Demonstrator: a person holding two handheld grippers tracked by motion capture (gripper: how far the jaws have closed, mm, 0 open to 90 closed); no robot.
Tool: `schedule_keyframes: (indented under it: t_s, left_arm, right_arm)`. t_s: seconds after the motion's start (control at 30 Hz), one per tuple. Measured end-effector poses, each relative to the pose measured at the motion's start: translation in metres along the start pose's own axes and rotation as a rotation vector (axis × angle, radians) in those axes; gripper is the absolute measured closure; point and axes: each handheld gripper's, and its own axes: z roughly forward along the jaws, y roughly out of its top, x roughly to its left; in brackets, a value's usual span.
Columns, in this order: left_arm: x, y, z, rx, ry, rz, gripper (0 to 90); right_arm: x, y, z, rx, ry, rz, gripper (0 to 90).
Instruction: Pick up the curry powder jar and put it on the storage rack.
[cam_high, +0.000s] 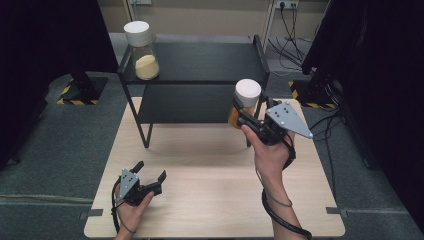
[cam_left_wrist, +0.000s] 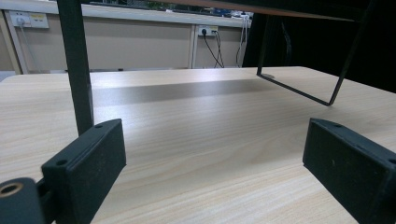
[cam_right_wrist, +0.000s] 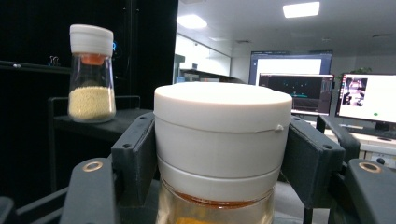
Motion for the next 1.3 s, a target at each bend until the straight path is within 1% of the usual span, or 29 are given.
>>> schedule_keyframes:
  t_s: [0.1,0.3,0.6,0.8,0.93,1.23,1.3]
  left_arm:
    - [0.0,0.0,0.0,0.001,0.0,0.0,5.6]
    - [0.0,0.0,0.0,0.0,-0.001,0.0,5.6]
    - [0.0,0.0,0.0,0.001,-0.002,-0.001,5.6]
    - [0.001,0.0,0.0,0.0,-0.004,-0.001,5.6]
    - [0.001,0.0,0.0,0.001,-0.003,-0.004,5.6]
    - [0.0,0.0,0.0,0.002,-0.002,-0.001,5.6]
    - [0.001,0.0,0.0,0.002,-0.002,-0.003,5.6]
  right_arm:
    - [0.001,0.007,0.005,-0.006,-0.001,0.002,34.1]
    - [0.005,0.019,0.013,-0.014,-0.007,-0.011,34.1]
    - [0.005,0.036,0.025,-0.028,-0.025,-0.011,34.1]
    - [0.003,0.048,0.036,-0.03,-0.039,-0.023,34.1]
    - [0.002,0.053,0.044,-0.029,-0.053,-0.019,34.1]
    - [0.001,0.062,0.061,-0.024,-0.068,-0.004,34.1]
    - [0.001,0.063,0.065,-0.02,-0.073,-0.009,34.1]
